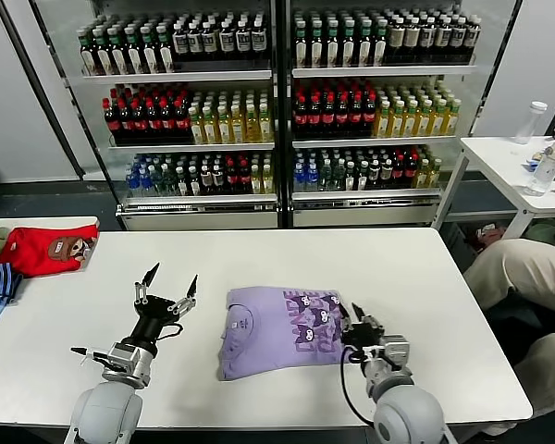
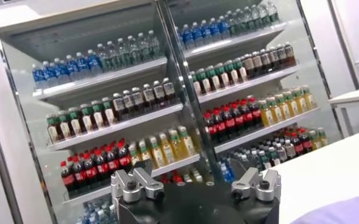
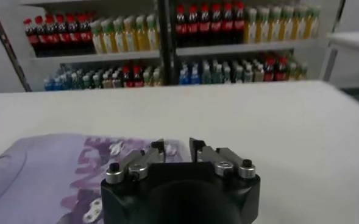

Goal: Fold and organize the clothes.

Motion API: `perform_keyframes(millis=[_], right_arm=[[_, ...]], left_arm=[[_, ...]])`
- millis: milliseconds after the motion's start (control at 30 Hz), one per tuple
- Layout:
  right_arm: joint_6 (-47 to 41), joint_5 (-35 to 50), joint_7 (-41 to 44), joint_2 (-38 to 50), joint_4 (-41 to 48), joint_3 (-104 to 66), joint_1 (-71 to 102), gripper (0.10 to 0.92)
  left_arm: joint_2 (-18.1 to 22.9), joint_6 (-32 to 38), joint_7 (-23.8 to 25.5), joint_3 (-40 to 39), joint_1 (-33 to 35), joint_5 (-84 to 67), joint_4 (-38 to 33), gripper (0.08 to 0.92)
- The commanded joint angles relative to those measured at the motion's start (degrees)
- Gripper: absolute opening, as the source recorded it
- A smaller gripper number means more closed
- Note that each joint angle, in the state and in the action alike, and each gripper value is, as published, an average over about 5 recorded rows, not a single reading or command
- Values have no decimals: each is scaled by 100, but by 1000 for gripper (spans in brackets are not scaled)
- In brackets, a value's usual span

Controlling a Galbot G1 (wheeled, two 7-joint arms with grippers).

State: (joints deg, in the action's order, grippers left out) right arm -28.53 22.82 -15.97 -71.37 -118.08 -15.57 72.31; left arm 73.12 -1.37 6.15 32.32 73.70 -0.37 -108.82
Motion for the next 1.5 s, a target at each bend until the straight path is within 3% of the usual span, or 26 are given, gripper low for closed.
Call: perform_keyframes(millis=[33, 400, 500, 767, 967, 1200, 1500], right_arm=[[521, -1215, 596, 176, -310, -439, 244, 441], [984, -1700, 699, 166, 229, -1108, -281, 757], [1012, -1736, 725, 151, 379, -1142, -371, 809], [1103, -1871, 678, 43, 696, -1072, -574, 823], [1541, -2854, 573, -205, 1098, -942, -729, 823], [1561, -2705, 791, -184, 1248, -1015, -838, 823], [1407, -2773, 783, -196, 1155, -1133, -777, 823]], left_arm=[[46, 263, 36, 83, -19, 63, 179, 823], [25, 715, 102, 202, 64, 12, 253, 823], [5, 715, 95, 227, 40, -41, 321, 823], [-88, 708, 23, 310, -74, -96, 544, 823], [-164, 659, -109, 256, -249, -43, 783, 823], [-187, 645, -357, 82, -477, -48, 954, 823], [-268, 645, -299, -15, -655, -11, 1098, 823]])
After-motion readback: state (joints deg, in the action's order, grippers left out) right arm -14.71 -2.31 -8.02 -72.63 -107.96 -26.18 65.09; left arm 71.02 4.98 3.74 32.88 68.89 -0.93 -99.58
